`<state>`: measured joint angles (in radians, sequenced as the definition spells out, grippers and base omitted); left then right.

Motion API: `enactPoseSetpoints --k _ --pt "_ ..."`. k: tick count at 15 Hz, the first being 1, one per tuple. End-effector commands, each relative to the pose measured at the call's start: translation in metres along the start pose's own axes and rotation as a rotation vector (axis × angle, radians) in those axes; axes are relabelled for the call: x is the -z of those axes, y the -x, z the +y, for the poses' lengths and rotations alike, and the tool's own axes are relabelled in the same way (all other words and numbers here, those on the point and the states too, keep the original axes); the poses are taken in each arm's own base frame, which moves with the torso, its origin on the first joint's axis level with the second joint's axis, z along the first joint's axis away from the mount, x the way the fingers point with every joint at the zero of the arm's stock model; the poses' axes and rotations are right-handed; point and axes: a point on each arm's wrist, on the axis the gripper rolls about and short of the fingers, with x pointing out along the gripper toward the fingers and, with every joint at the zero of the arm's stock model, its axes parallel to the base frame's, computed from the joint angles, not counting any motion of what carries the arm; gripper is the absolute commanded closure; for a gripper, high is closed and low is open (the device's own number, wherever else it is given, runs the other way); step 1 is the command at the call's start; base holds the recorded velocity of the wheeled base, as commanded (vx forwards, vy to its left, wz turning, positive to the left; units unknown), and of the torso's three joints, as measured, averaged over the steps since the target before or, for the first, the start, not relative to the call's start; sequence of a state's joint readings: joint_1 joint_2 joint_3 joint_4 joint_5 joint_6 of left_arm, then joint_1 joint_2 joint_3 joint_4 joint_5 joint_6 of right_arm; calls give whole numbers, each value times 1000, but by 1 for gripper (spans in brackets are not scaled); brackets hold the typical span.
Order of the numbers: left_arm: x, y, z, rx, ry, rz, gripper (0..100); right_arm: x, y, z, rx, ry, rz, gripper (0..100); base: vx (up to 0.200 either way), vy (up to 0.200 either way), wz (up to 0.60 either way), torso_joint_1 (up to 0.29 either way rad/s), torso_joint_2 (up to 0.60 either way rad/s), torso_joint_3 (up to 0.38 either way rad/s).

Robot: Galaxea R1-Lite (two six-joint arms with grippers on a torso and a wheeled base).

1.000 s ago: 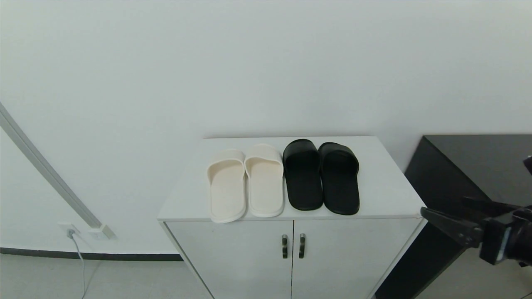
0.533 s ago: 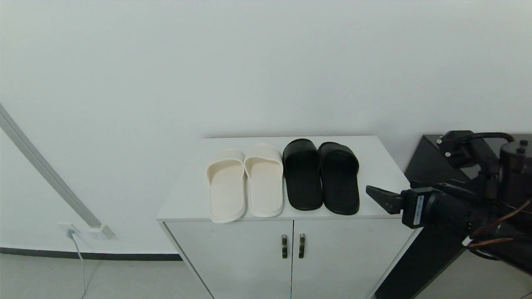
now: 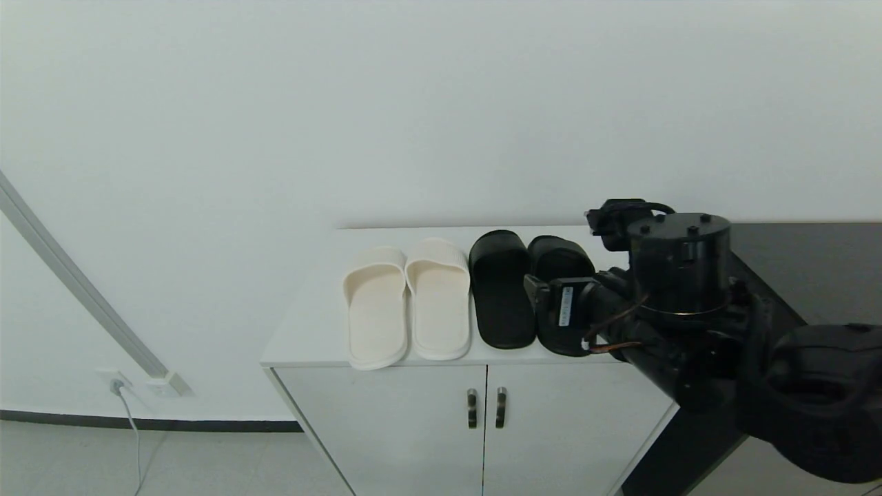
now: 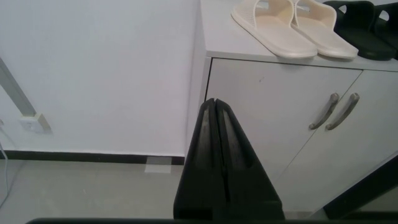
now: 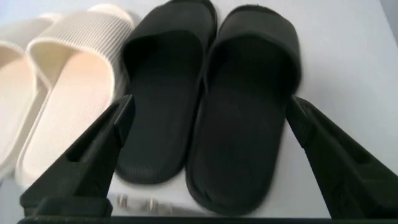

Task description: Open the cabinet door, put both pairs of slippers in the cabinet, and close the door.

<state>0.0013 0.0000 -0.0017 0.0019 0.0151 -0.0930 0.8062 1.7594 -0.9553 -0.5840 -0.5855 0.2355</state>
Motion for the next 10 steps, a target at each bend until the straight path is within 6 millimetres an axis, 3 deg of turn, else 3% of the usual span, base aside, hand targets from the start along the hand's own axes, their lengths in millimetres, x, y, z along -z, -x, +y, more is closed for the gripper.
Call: enactPoseSetpoints --k 1,10 --pt "0 0 0 0 1 0 100 22 -34 20 44 11 0 0 0 0 0 0 0 0" --pt "0 0 0 0 2 0 100 24 -99 24 139 30 -56 0 0 0 0 0 0 0"
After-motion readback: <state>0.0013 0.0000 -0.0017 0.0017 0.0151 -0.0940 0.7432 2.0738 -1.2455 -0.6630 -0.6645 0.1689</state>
